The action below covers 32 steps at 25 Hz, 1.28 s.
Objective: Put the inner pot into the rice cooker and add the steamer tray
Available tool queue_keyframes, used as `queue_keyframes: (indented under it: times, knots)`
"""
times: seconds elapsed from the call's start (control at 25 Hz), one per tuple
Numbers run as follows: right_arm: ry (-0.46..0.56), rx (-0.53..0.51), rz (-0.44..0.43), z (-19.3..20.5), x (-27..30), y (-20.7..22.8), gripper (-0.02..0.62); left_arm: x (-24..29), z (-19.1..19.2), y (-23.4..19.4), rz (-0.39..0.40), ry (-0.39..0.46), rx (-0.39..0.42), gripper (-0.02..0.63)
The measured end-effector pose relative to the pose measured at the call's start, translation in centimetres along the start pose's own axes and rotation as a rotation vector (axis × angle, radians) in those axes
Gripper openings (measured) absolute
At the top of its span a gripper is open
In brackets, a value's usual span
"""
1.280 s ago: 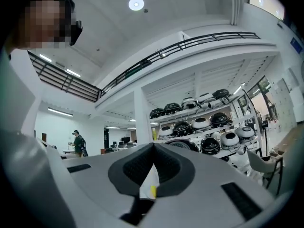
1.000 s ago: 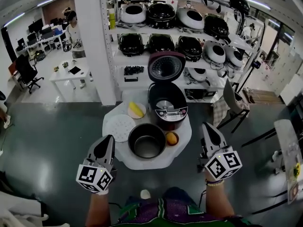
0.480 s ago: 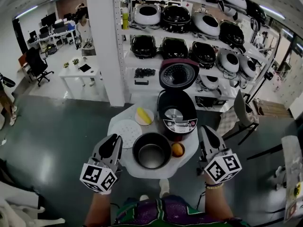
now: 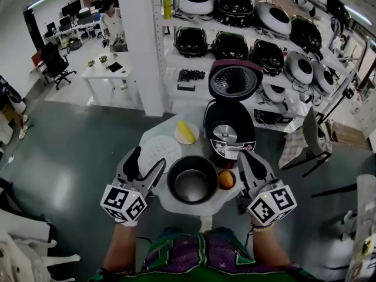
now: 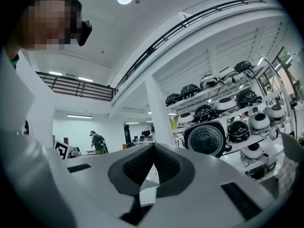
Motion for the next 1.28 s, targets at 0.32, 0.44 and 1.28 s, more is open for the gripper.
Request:
queue_keyframes:
  times: [0.32,0.44,1.28]
  knots:
    - [-0.056,-0.018,-0.007,2.5,2.3,1.4,0.005,2.4,5.8,-0.5,0.020,-0.138,-0.025,0.363]
    - [-0.078,-0.032,-0.018,3.1,2.9,1.6,0.005,3.4,8.2,-0.6,0.029,-0.186,-0.030,0.362]
    - [-0.147,-0.015,-0.064,5.4,5.5,4.8,0.005,7.5,22.0,-5.1,-0.030,-0.463,-0.192,0.362]
Point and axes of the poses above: the fingertips, and each gripper's own axes: x forward along the fingers, y to its right, z out of its underside, the point moved 5 cm from there along -x, backward along the fingers, and after that the axes turned 12 degrees about z, right-handed, at the moved point
